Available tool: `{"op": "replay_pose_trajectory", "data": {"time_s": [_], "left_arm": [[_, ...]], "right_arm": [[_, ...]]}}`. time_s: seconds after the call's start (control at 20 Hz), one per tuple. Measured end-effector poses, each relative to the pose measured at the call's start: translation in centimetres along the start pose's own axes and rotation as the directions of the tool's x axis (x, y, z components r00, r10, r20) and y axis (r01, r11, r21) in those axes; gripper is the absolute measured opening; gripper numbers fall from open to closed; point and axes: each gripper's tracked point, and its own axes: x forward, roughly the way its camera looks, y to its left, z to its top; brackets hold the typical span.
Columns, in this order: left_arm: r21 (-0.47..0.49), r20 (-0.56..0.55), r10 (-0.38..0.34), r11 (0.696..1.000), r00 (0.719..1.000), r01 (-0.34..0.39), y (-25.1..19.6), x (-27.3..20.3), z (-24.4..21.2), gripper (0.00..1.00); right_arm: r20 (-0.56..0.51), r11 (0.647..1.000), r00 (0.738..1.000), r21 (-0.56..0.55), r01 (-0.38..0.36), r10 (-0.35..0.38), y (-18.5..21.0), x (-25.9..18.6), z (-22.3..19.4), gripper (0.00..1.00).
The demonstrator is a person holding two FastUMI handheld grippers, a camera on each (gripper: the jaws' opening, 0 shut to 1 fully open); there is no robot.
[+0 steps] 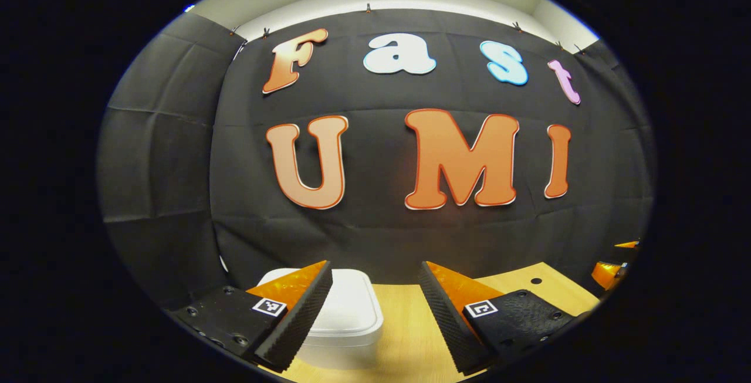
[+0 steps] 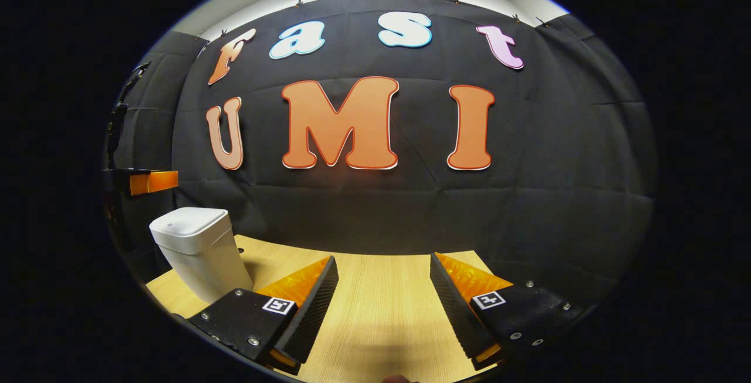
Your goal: Press the lid of the desktop garbage bin to open it, pick up the crumpled paper on the desktop and throw it into the bin, then pick up the pop can on the desktop and drop it into the bin, and finally close the garbage bin lid.
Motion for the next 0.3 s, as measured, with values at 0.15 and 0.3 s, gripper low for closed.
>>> {"op": "replay_pose_trajectory", "data": {"time_s": [0.15,0.3], "left_arm": [[-0.027,0.032,-0.022,0.999,0.999,0.023,-2.2,-1.3,0.1,0.94],[-0.054,0.049,-0.042,0.998,0.998,0.044,-4.5,-2.6,-0.6,0.94]], "right_arm": [[0.022,1.000,1.000,0.007,0.020,-0.020,-0.8,-0.4,0.7,0.94],[0.031,0.999,0.999,0.017,0.043,-0.043,-1.6,-0.8,0.9,0.94]]}}
